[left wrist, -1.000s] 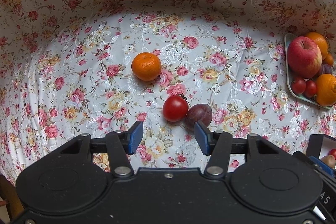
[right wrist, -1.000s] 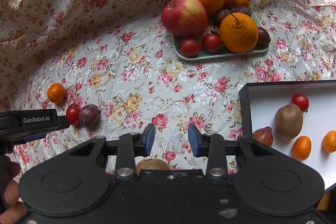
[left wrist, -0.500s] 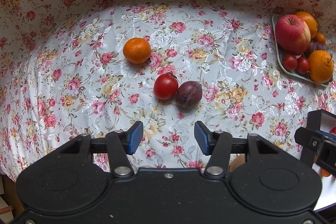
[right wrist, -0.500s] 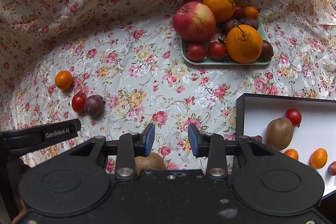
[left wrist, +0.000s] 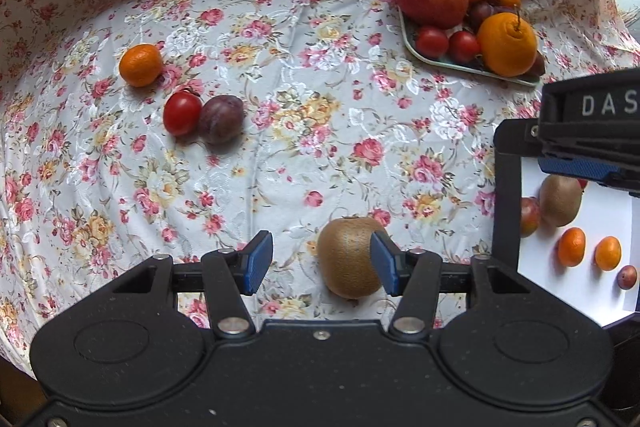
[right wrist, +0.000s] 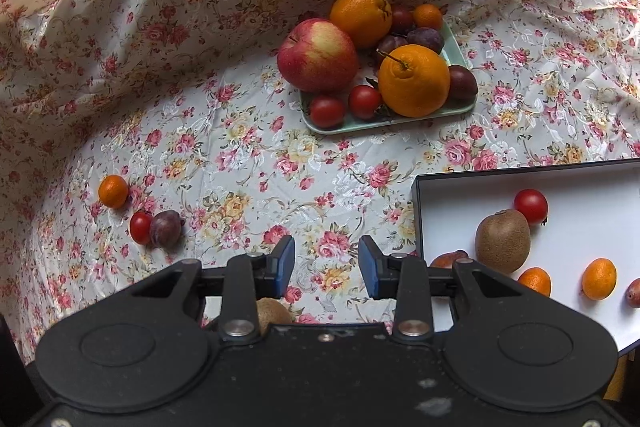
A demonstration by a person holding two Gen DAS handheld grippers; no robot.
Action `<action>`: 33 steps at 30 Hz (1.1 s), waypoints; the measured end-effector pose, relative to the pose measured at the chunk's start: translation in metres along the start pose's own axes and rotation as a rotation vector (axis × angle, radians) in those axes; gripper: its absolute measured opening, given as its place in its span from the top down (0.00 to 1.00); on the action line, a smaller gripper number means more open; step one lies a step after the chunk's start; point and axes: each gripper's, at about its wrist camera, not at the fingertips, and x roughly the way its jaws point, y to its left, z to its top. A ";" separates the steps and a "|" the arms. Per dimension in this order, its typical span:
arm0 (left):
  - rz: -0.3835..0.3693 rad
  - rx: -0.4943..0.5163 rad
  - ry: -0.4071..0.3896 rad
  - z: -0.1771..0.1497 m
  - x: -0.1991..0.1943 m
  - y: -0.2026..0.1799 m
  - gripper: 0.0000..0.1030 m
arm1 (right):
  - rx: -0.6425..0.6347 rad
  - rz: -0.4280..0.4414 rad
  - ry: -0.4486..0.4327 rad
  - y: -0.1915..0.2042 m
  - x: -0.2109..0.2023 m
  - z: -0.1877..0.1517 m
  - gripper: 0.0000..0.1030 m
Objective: Organize fruits
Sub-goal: 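Grasp a second kiwi with the left gripper while the right grasps a dark plum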
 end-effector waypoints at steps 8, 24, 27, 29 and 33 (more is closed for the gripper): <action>0.004 0.056 0.047 -0.008 0.020 -0.031 0.42 | 0.063 -0.052 -0.016 -0.031 -0.005 0.007 0.64; 0.052 -0.087 0.077 -0.003 0.046 -0.002 0.44 | 0.069 -0.034 0.011 -0.021 0.005 0.009 0.65; 0.131 -0.120 0.029 0.001 0.036 0.016 0.44 | 0.072 -0.004 0.012 -0.010 0.009 0.009 0.65; 0.165 -0.164 0.010 0.006 0.029 0.035 0.44 | 0.061 0.000 0.010 0.001 0.013 0.009 0.65; 0.189 -0.271 -0.009 0.015 0.018 0.078 0.44 | 0.034 0.026 0.009 0.027 0.023 0.009 0.65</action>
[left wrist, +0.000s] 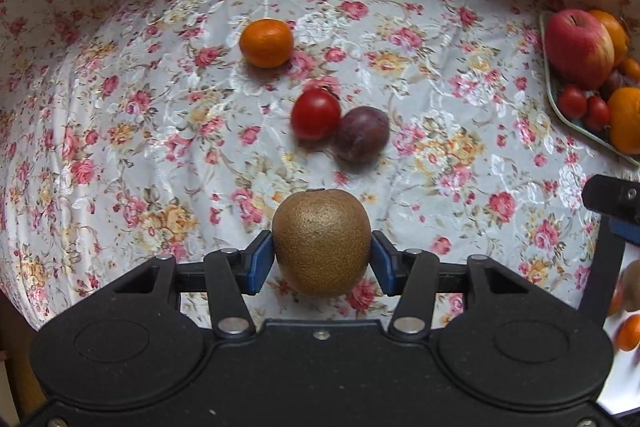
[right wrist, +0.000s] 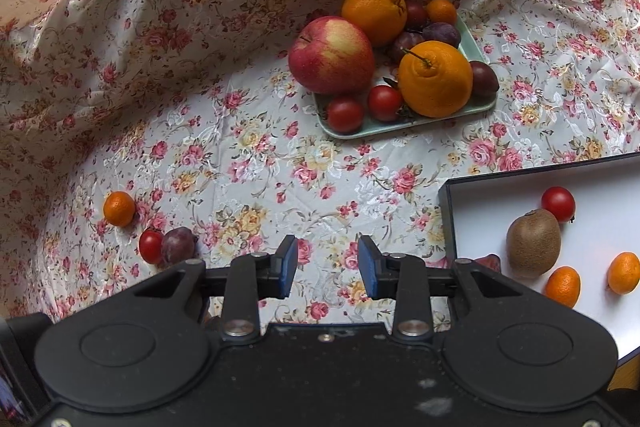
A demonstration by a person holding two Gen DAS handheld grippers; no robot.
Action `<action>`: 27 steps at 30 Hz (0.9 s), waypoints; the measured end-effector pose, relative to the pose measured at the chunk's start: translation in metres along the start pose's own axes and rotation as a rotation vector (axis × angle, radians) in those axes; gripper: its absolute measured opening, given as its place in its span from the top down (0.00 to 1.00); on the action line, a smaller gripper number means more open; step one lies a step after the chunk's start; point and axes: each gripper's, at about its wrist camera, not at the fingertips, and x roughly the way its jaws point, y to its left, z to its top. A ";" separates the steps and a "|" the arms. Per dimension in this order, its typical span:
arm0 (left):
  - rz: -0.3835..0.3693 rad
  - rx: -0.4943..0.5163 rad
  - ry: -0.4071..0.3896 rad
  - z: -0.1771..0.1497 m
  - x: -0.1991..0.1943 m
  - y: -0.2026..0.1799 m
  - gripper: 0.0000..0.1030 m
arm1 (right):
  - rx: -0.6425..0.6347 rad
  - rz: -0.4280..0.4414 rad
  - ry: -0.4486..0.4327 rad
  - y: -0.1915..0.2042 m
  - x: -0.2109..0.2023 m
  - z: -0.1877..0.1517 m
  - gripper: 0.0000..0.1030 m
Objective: Organize fruits
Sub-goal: 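Grasp a second kiwi with the left gripper while the right grasps a dark plum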
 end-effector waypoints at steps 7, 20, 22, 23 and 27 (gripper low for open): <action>0.045 -0.120 0.002 0.021 0.009 0.062 0.44 | 0.146 0.077 -0.023 0.036 0.023 -0.011 0.65; 0.017 -0.152 0.029 0.025 0.021 0.116 0.44 | 0.163 0.097 -0.037 0.105 0.071 -0.025 0.68; 0.014 -0.147 0.024 0.026 0.020 0.120 0.44 | 0.159 0.099 -0.038 0.110 0.075 -0.026 0.68; 0.012 -0.145 0.022 0.026 0.020 0.121 0.44 | 0.155 0.098 -0.034 0.113 0.078 -0.026 0.68; 0.006 -0.145 0.011 0.027 0.017 0.126 0.44 | 0.144 0.070 -0.019 0.120 0.090 -0.028 0.67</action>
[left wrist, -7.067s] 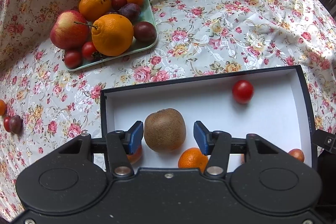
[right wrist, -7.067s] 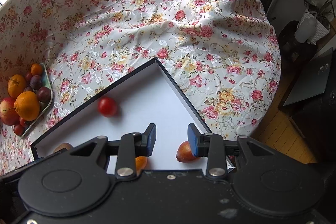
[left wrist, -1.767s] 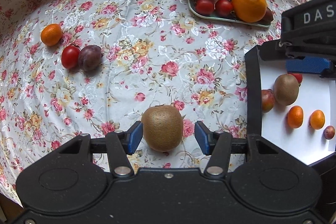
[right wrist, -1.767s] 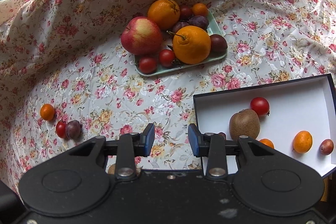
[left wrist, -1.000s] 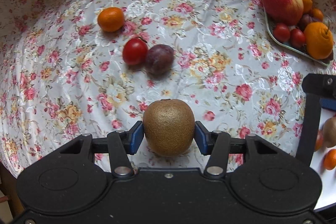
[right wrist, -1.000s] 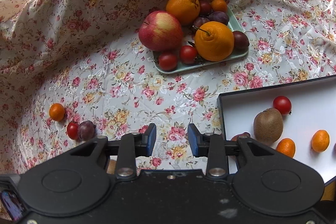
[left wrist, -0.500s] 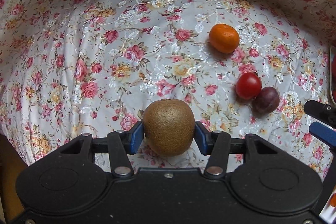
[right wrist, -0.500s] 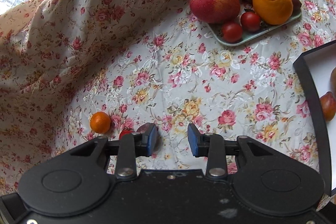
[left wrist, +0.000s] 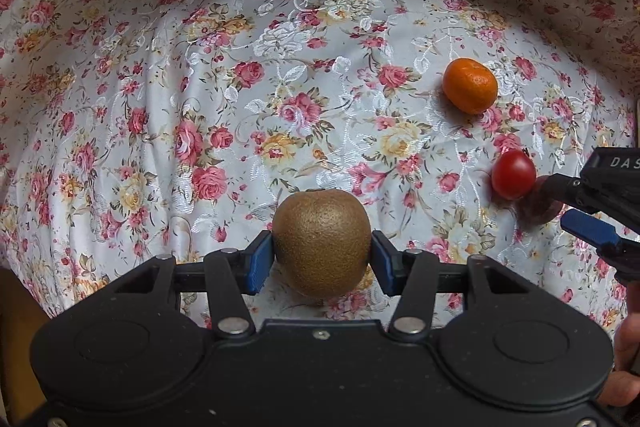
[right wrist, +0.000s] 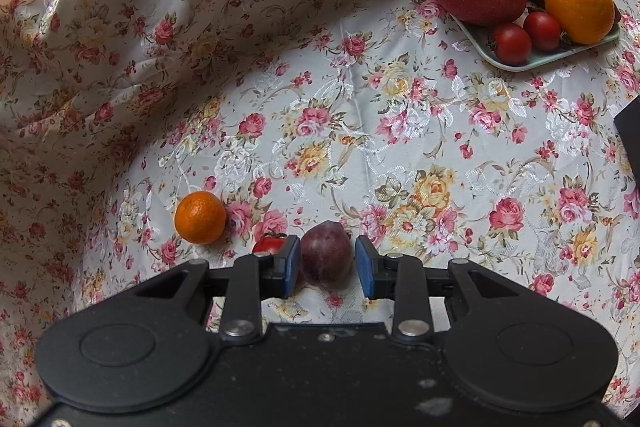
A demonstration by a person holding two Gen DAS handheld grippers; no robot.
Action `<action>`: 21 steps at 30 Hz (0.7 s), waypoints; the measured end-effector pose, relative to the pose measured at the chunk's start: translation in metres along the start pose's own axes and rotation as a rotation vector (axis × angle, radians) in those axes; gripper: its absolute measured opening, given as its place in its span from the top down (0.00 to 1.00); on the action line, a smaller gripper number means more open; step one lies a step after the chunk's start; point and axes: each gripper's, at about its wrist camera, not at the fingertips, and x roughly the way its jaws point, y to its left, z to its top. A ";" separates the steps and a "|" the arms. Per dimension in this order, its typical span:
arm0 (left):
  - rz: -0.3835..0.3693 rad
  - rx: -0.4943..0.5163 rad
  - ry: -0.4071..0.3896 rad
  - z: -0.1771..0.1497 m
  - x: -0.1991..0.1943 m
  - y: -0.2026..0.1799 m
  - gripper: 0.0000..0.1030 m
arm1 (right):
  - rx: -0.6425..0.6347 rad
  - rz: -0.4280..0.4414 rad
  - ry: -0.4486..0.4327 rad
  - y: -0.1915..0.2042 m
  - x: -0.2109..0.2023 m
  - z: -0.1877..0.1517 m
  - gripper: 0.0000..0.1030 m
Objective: Organize fruits
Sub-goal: 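Grasp a second kiwi with the left gripper while the right grasps a dark plum, then carry the kiwi and the plum toward the white box with both grippers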
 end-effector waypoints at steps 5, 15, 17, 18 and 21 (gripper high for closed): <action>-0.010 -0.002 0.000 0.001 0.001 0.005 0.44 | 0.005 -0.008 0.018 0.006 0.014 -0.002 0.66; -0.015 -0.017 0.005 0.003 0.003 0.011 0.44 | -0.004 -0.064 0.033 0.013 0.031 0.000 0.64; -0.016 -0.018 0.003 0.003 0.001 0.012 0.44 | -0.017 -0.072 0.023 0.015 0.032 -0.002 0.64; -0.017 -0.020 0.003 0.003 0.001 0.012 0.44 | -0.026 -0.077 0.025 0.016 0.032 -0.003 0.64; -0.019 -0.020 0.000 0.003 -0.002 0.011 0.44 | -0.071 -0.096 0.024 0.021 0.031 -0.007 0.66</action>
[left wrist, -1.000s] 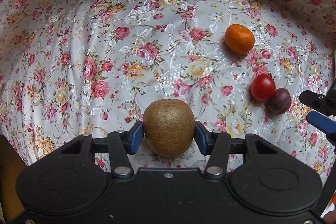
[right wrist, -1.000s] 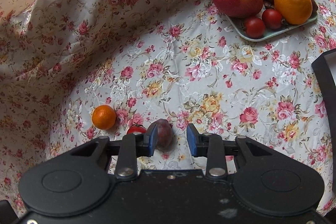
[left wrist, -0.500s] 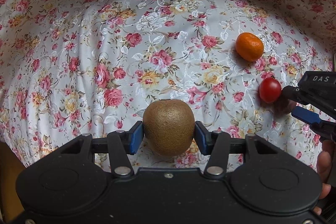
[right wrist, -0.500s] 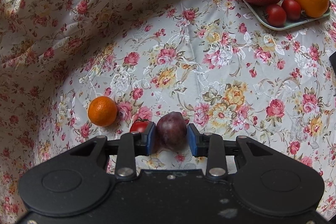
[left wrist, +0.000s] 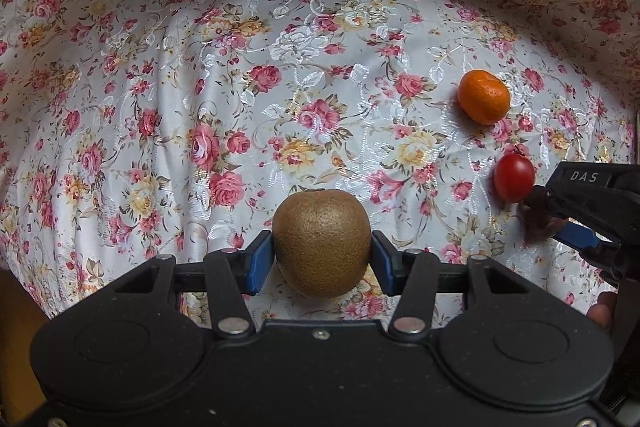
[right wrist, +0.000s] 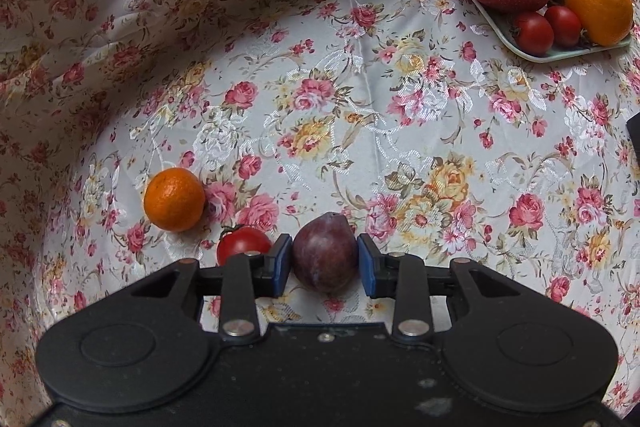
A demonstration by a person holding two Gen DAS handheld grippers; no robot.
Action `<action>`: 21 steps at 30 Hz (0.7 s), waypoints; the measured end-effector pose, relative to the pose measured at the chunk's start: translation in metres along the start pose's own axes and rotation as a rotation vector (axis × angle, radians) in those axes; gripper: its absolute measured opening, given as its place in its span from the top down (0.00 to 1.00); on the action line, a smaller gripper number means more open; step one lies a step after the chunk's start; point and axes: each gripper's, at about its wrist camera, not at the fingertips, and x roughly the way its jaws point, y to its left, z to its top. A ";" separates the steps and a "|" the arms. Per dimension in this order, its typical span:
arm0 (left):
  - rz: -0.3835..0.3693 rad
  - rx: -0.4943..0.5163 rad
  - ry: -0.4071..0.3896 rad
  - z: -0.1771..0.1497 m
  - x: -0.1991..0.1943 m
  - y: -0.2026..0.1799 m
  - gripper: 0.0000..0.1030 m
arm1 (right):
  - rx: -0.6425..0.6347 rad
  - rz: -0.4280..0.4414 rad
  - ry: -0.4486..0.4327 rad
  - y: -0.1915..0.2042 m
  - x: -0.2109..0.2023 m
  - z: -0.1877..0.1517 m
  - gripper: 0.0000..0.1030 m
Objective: Organize fruits
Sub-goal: 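Carry the kiwi and the plum toward the white box with both grippers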
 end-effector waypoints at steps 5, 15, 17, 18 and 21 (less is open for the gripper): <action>0.007 0.009 -0.004 -0.002 -0.003 -0.005 0.44 | -0.028 -0.023 0.034 -0.003 -0.005 -0.004 0.66; -0.017 0.035 -0.011 -0.004 -0.013 -0.029 0.44 | -0.006 -0.002 0.206 -0.043 -0.013 -0.012 0.67; -0.020 0.047 -0.017 -0.005 -0.017 -0.038 0.44 | 0.025 0.013 0.249 -0.056 -0.014 -0.012 0.67; -0.020 0.054 -0.021 -0.006 -0.019 -0.043 0.44 | 0.043 0.018 0.267 -0.064 -0.015 -0.011 0.66; -0.026 0.080 -0.032 -0.010 -0.025 -0.063 0.44 | 0.087 0.024 0.293 -0.088 -0.020 -0.008 0.66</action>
